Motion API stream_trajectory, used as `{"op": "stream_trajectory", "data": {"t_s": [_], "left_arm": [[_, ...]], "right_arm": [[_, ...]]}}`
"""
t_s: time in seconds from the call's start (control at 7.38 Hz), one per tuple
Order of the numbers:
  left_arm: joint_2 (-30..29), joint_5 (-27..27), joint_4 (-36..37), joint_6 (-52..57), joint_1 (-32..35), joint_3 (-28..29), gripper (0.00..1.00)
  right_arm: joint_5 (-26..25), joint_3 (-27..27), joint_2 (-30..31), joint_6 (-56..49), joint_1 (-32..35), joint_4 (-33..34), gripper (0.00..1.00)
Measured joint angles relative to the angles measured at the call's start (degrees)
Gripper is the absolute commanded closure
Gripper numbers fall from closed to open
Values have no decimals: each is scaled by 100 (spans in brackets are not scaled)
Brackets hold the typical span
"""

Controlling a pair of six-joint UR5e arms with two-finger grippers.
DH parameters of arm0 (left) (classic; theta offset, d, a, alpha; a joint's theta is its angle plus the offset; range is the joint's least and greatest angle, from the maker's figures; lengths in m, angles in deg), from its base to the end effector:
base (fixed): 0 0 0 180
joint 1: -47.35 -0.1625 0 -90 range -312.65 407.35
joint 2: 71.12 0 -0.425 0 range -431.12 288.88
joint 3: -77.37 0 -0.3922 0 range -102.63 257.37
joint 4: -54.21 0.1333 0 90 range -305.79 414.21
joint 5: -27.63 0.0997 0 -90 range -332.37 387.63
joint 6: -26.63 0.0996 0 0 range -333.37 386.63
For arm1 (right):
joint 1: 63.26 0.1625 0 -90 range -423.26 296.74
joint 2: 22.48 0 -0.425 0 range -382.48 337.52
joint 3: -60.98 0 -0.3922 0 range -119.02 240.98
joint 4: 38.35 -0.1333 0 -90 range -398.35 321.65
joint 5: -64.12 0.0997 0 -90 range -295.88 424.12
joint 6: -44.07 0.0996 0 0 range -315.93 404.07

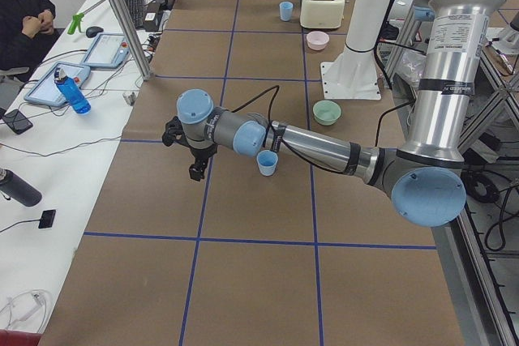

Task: Stack blue cups with both arms
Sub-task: 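Reach both grippers toward the light-blue cups nearest each, then grip the nearer light-blue cup's rim with the left gripper while the right grips the other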

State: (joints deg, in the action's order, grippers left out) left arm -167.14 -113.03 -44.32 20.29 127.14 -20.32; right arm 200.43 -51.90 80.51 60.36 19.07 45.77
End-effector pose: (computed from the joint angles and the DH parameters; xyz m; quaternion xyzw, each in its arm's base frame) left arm 0.0407 -0.5432 0.5129 0.1121 0.4405 0.1124 0.8836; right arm 0.0066 -0.4100 0.5484 0.0425 -0.4072 0.0147 0.9122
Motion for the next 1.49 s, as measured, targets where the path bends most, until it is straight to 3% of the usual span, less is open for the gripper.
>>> {"op": "stream_trajectory", "data": {"t_s": [0.54, 1.08, 1.49], "left_arm": [[525, 384, -1600, -1428, -788, 20, 3], [1054, 694, -2829, -2376, -1395, 13, 3], [1328, 974, -3583, -3204, -1985, -58, 3]], "right_arm": [[12, -206, 671, 1379, -817, -1471, 0], [-94, -204, 819, 2239, -1461, -2174, 0], [-231, -197, 844, 2459, -1695, -2331, 0]]}}
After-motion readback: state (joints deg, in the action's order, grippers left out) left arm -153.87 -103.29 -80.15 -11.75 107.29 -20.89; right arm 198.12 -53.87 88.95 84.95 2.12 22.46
